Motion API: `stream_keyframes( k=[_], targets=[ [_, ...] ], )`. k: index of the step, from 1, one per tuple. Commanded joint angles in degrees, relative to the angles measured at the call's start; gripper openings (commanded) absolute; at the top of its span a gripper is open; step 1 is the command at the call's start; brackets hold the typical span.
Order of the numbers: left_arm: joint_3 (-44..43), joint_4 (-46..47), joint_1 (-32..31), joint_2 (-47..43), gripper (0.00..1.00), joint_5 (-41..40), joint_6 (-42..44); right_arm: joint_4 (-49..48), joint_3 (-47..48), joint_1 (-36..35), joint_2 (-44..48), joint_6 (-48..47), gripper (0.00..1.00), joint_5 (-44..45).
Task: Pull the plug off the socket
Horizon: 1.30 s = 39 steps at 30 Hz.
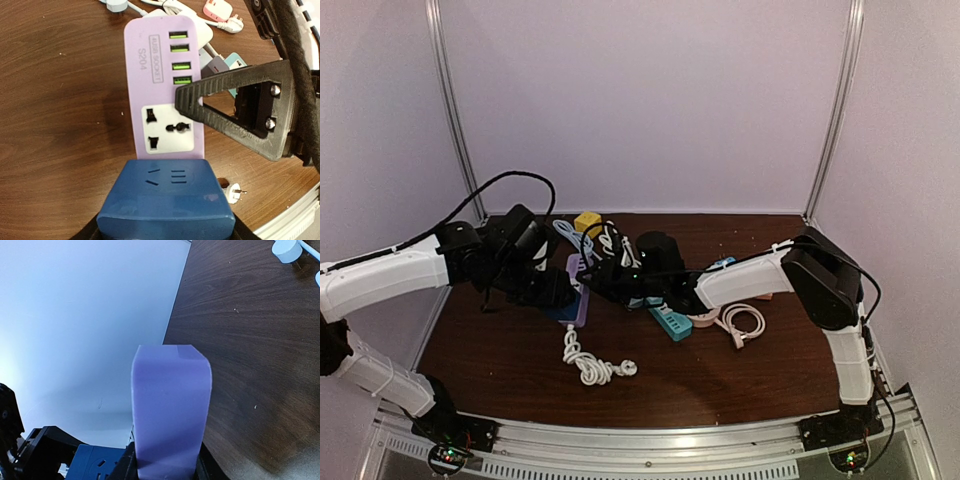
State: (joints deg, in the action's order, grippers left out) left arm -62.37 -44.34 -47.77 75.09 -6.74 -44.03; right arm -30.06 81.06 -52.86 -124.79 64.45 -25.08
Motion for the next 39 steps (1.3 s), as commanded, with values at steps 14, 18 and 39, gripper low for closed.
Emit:
stream_keyframes(
  k=[14, 18, 39],
  targets=[
    [2.2, 2.7, 0.5, -4.7, 0.17, 8.3, -1.7, 8.2, -4.9, 3.6, -1.7, -5.8, 0.00, 7.8],
    [1.0, 1.4, 2.0, -5.0, 0.17, 8.4, -0.5, 8.0, -4.5, 3.6, -1.5, -6.0, 0.00, 6.8],
    [0.8, -3.5, 14.9, -3.8, 0.16, 2.7, 1.2, 19.1, 15.6, -4.7, -11.9, -10.7, 0.01, -4.4]
  ],
)
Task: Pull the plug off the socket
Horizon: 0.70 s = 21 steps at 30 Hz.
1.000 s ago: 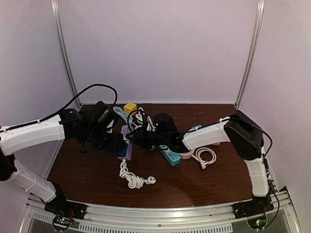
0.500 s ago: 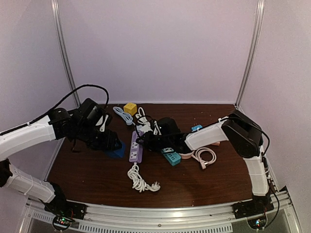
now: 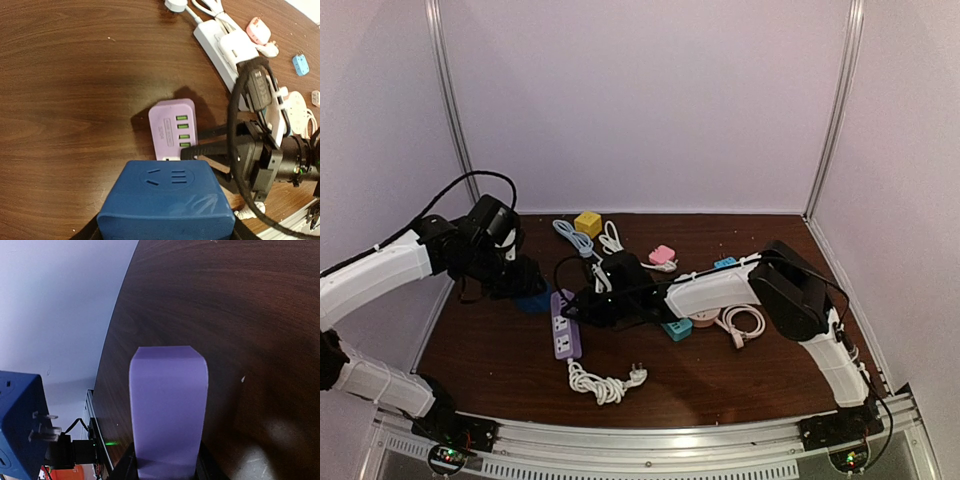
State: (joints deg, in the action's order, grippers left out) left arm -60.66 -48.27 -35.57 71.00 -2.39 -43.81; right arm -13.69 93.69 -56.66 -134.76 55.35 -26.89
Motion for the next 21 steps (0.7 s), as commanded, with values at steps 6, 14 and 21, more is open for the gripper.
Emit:
stream_keyframes(
  k=[6, 14, 21],
  targets=[
    [-0.4, 0.7, 7.0, 0.8, 0.16, -3.2, 1.8, 5.4, 4.5, -1.3, -3.6, -3.1, 0.11, -2.6],
    [1.3, 3.0, 9.7, 2.4, 0.16, -2.7, 2.2, 7.4, 4.5, -1.3, -3.7, -4.3, 0.42, -3.0],
    [1.4, 4.3, 10.1, 3.5, 0.16, -2.9, 2.1, 9.2, 4.4, -1.3, -2.9, -5.8, 0.65, -2.4]
  ],
)
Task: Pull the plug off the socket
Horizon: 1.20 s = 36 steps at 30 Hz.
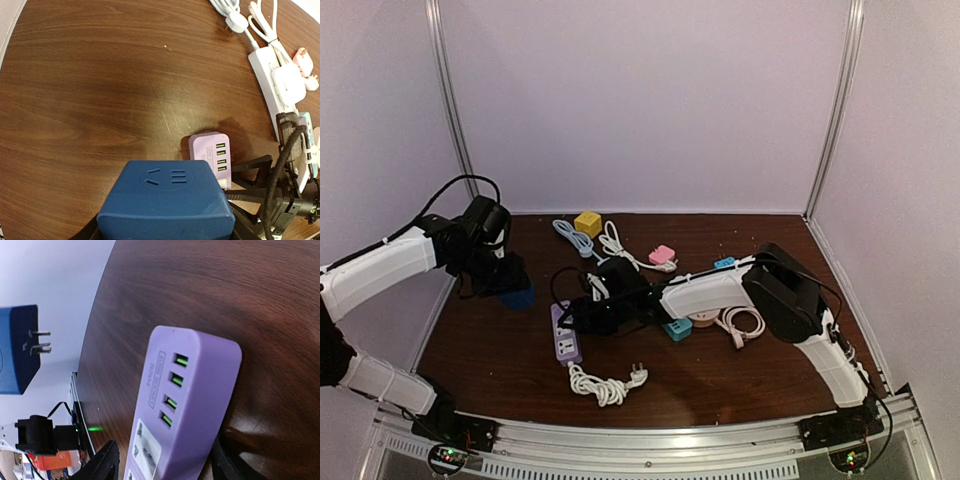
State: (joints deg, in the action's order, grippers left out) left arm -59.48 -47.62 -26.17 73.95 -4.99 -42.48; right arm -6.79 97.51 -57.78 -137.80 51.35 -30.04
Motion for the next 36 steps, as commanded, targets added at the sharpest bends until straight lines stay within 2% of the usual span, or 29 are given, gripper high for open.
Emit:
stream_keyframes(
  k=[1, 9, 12, 16, 21, 28, 36],
  targets=[
    [0.2, 3.7, 0.9, 0.8, 0.16, -0.3, 0.8, 2.4, 0.4, -0.2, 0.5, -2.1, 0.68, 1.0],
    [1.2, 7.8, 4.0, 2.3, 0.16, 1.5, 2.0, 5.4, -1.5, -0.2, 6.1, -7.2, 0.84, 4.7],
    [3.1, 12.9, 7.7, 3.3, 0.16, 7.7, 2.4, 7.0, -2.3, -0.1, 9.0, -9.3, 0.89, 6.2],
    [6.8, 25.2, 12.3, 4.9, 0.17, 18.4, 1.3, 9.6, -4.2, 0.0, 13.3, -12.6, 0.91, 8.8],
    [5.6, 35.8, 15.0, 11.0, 0.17, 26.3, 0.7, 13.5, -6.6, 0.3, 19.2, -17.5, 0.96, 13.7],
    [2.2, 42.0, 17.6, 21.7, 0.17, 35.7, 0.4, 15.5, -12.2, 1.9, 27.3, -20.6, 1.00, 18.4],
    [0.8, 44.1, 19.0, 28.3, 0.23, 40.0, 0.5, 16.8, -17.4, 3.5, 32.4, -22.4, 1.00, 21.2]
  ],
)
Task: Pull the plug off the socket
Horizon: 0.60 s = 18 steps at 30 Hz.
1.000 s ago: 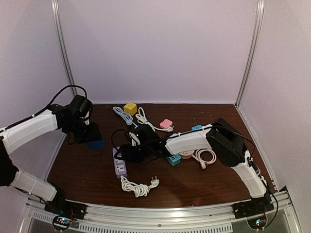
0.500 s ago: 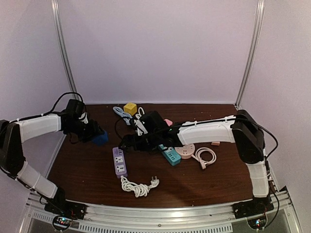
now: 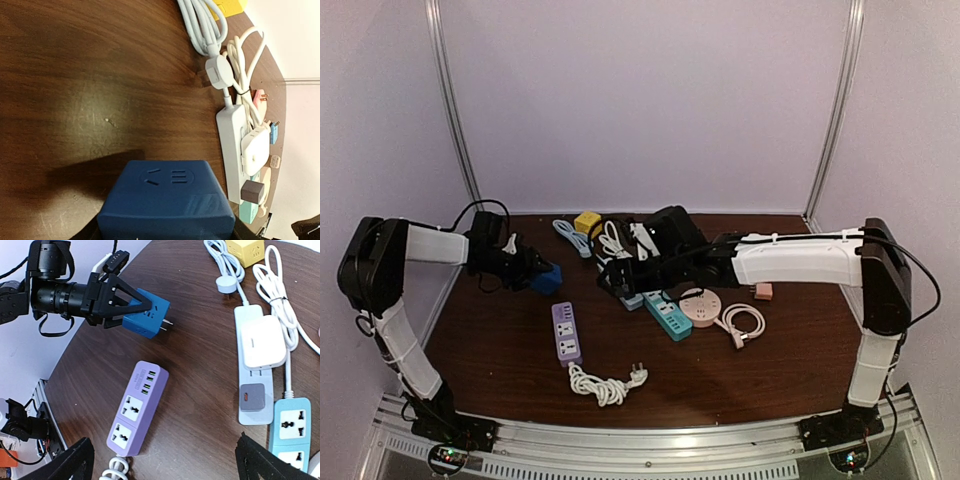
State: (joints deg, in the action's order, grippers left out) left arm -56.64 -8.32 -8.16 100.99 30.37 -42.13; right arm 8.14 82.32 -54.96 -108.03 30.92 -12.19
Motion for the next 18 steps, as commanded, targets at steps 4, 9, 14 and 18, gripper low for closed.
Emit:
stream_keyframes(
  k=[4, 9, 14, 18],
  targets=[
    [-1.4, 4.5, 1.6, 2.9, 0.27, 5.0, 0.5, 2.1, -3.3, 1.1, 3.3, -1.9, 1.00, 3.3],
    [-0.6, 3.5, 1.7, 3.5, 0.33, 4.2, 1.1, 1.8, -3.8, 1.2, 3.4, -1.8, 1.00, 3.0],
    [-0.2, 0.9, 1.7, 3.6, 0.46, 1.8, 2.5, 2.2, -4.0, 1.2, 3.2, -1.8, 1.00, 3.3],
    [-0.2, -1.6, 1.7, 3.0, 0.56, -1.0, 3.9, 3.1, -3.9, 1.2, 3.3, -2.6, 1.00, 4.8]
  ],
)
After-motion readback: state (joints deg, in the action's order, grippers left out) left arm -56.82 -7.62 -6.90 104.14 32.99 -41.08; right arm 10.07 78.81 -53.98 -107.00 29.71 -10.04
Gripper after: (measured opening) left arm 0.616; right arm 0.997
